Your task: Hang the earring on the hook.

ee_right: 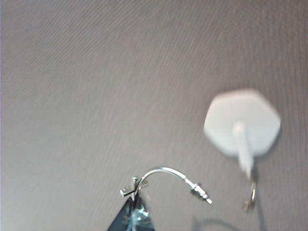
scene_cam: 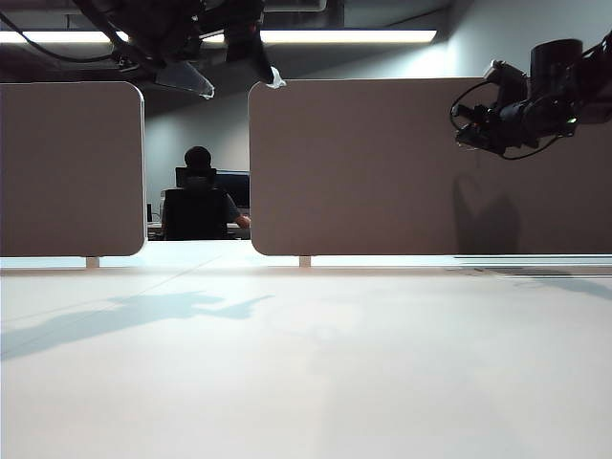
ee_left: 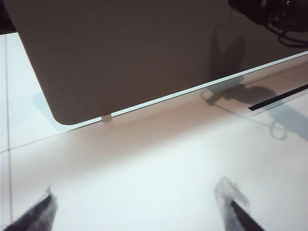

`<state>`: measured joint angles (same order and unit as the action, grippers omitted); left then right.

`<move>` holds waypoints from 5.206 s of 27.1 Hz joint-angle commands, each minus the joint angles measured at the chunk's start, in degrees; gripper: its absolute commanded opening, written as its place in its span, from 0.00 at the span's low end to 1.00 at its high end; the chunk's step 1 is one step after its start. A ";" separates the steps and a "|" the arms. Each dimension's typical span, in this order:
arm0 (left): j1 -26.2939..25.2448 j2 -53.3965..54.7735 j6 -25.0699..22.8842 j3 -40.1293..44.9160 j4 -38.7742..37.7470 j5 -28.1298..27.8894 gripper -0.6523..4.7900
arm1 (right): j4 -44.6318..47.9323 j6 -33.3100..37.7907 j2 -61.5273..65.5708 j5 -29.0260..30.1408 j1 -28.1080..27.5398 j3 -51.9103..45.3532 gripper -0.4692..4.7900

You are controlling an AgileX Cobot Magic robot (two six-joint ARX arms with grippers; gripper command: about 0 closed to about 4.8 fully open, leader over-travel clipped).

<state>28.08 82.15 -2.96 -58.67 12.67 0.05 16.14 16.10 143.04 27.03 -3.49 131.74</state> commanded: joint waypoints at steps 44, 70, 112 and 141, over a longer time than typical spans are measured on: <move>-2.78 -0.13 0.15 -0.31 -5.22 1.68 1.00 | -2.25 0.13 5.99 -6.54 -2.19 6.95 0.08; -2.78 -0.15 0.17 -0.31 -5.38 1.70 1.00 | -3.10 -0.02 5.95 -4.79 -2.03 6.95 0.33; -2.80 -34.49 8.61 -0.09 -28.63 -14.05 0.11 | -51.67 -19.37 -30.23 -6.01 3.08 6.58 0.07; -2.75 -79.45 10.54 31.54 -33.22 1.31 0.11 | -31.28 -14.56 -117.26 -22.29 30.49 -91.58 0.07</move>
<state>25.34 2.66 7.18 -28.91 -24.71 0.58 -18.74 1.10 27.79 3.38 26.94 43.03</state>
